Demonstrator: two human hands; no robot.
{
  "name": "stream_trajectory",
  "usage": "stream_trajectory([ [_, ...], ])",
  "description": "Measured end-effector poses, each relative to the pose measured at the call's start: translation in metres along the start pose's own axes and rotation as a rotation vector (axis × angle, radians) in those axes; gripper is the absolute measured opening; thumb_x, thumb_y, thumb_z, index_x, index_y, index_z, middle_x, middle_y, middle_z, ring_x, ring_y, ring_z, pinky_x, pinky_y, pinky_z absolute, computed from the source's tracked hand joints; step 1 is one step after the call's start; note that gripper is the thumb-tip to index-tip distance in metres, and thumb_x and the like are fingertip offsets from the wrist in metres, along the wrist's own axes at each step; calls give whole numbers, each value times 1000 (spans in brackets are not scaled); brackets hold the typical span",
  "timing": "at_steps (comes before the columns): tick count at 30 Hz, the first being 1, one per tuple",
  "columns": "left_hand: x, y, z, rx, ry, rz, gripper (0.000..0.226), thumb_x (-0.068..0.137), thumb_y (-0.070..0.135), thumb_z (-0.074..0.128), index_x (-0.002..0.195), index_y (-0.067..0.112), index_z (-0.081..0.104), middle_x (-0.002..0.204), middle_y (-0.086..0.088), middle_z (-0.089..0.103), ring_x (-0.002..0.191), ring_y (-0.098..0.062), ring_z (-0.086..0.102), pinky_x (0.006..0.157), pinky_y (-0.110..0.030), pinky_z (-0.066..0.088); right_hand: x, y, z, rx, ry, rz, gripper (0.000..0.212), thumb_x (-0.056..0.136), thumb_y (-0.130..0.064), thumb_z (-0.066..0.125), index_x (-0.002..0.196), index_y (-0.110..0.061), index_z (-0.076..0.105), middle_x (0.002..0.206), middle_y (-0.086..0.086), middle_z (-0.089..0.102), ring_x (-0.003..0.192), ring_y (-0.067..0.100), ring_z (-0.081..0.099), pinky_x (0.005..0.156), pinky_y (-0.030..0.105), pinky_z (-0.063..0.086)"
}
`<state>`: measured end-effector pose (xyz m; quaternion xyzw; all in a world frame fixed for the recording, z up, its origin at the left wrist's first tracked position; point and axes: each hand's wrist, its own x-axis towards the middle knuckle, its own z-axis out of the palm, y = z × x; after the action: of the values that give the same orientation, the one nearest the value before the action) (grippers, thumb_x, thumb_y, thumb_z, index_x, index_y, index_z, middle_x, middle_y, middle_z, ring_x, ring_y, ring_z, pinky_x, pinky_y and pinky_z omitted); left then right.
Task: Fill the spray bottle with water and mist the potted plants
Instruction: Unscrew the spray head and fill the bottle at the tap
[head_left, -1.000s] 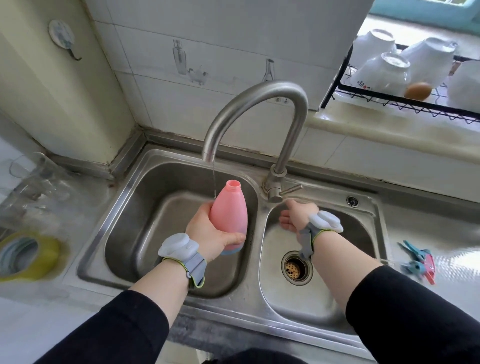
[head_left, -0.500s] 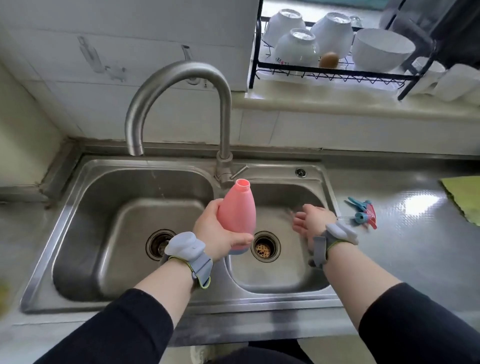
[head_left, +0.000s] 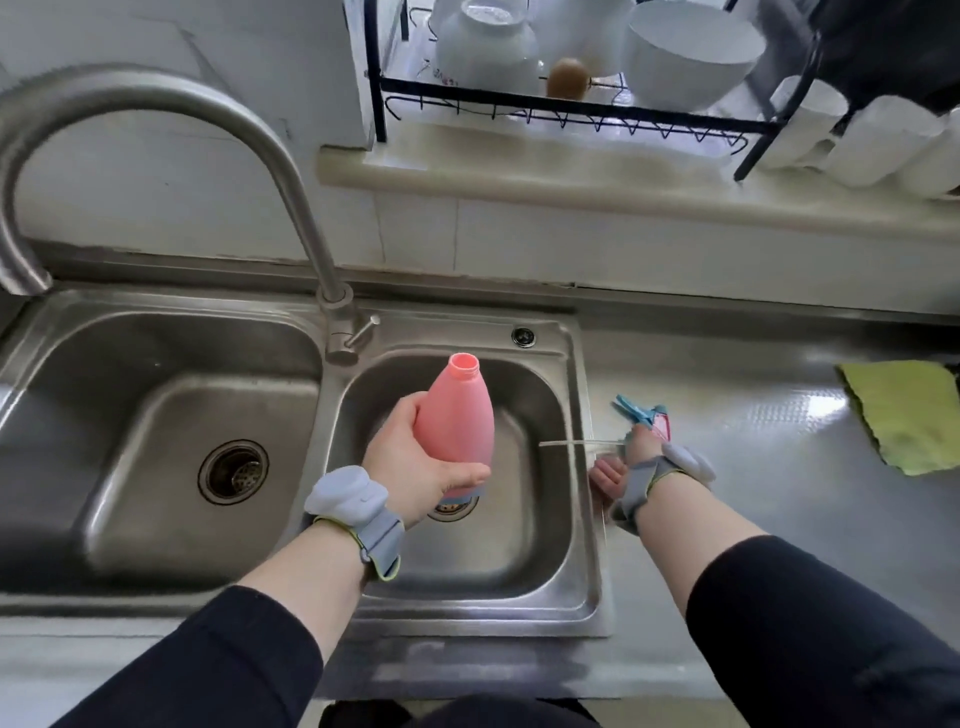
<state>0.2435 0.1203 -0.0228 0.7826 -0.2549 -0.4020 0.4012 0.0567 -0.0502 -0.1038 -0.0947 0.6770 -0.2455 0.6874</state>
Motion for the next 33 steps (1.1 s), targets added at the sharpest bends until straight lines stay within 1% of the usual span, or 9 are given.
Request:
stream_trajectory([
  [4,0,6,23,25,45,-25,77,54,22,90,113,39,44,101,14,58,95,-16,56,80,-28,44,16,-13,-7,71,-48,57,74,95,-58,33,151,-14,16,156,4,13,144,21,14,119,34,17],
  [7,-1,8,33,51,64,-32,79,52,22,90,116,37,47,103,12,60,96,-17,57,82,-29,46,20,-18,-9,125,-100,75,70,94,-58,34,150,-19,18,152,-4,31,140,18,34,117,31,20],
  [9,-1,9,36,55,64,-32,78,53,21,90,115,37,46,104,11,60,95,-17,57,74,-24,45,14,-20,-6,154,-151,19,42,96,-52,37,121,-18,37,101,-9,56,83,13,67,96,17,44],
  [10,-2,9,37,55,60,-31,77,53,20,90,115,36,46,104,11,60,94,-17,57,69,-20,43,11,-20,-3,165,-149,-4,32,97,-46,39,109,-18,30,79,-3,46,55,12,58,71,13,50],
  [11,-3,10,36,52,57,-31,77,54,19,89,116,35,46,104,11,59,94,-16,56,66,-18,42,8,-22,1,139,-127,-38,26,97,-40,42,111,-18,35,73,1,41,48,11,50,54,15,48],
  [15,-5,10,32,76,44,-32,79,55,17,89,120,31,47,101,11,58,91,-16,55,68,-22,40,-12,-34,17,158,-203,-145,40,95,-30,52,127,-7,47,84,8,53,72,16,57,49,22,56],
  [18,-8,10,26,87,35,-19,78,54,16,89,119,30,48,100,11,57,90,-15,53,63,-17,38,-46,-47,33,207,-312,-208,25,95,-26,55,106,-4,54,87,9,55,77,17,59,62,26,58],
  [24,-14,5,7,63,12,-11,78,53,15,90,114,31,46,95,14,56,80,-3,51,59,-13,36,-108,-55,65,173,-443,-426,20,91,-23,61,90,-3,59,72,10,60,60,18,64,60,28,59],
  [33,-20,-3,-21,67,-4,43,79,51,15,89,117,28,48,96,15,56,81,2,50,60,-14,36,-156,-33,83,-110,-500,-780,26,87,-17,67,102,3,59,71,15,62,55,22,61,59,33,58],
])
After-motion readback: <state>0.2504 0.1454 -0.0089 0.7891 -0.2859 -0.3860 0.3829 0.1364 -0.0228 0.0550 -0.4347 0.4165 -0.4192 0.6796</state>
